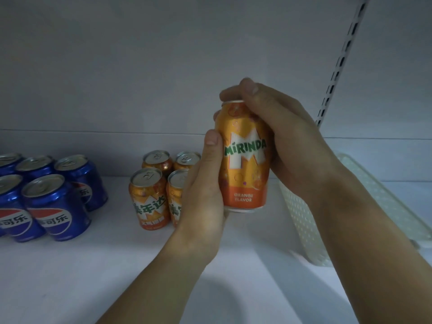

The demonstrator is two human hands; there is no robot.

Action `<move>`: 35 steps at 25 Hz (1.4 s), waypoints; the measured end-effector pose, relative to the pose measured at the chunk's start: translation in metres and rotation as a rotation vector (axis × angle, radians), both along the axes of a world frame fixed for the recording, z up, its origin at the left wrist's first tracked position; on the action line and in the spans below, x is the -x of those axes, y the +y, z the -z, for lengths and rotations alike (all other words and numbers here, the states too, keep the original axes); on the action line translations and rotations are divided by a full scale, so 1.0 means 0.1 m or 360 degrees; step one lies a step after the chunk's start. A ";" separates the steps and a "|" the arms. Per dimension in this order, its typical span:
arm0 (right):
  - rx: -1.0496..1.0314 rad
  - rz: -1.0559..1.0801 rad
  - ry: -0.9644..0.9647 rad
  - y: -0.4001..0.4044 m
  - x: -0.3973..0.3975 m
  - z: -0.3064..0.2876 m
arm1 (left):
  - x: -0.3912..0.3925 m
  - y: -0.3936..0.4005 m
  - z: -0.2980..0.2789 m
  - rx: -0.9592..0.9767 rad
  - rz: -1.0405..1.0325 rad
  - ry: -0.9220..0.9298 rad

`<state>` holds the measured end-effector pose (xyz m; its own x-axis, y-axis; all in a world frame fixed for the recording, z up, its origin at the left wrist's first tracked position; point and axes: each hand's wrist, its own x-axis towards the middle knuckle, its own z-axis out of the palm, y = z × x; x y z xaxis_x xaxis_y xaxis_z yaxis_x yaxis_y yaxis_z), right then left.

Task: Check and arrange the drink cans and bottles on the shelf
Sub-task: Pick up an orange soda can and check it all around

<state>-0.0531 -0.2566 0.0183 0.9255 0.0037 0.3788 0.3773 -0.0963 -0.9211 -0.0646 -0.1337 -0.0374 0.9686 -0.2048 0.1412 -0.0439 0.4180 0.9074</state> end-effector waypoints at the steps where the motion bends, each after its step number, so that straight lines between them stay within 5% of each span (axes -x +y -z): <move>1: -0.0003 -0.0043 0.0024 0.01 0.02 -0.01 | -0.01 0.01 0.00 0.0067 0.0048 0.0039; 35: 0.0157 -0.0017 0.0009 -0.05 0.15 0.01 | 0.08 0.15 0.01 0.0081 0.0234 0.0172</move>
<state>-0.0683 -0.2613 0.0178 0.9273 0.0505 0.3709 0.3737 -0.1830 -0.9093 -0.0726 -0.1190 -0.0382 0.9389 -0.3403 0.0517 0.1177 0.4585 0.8809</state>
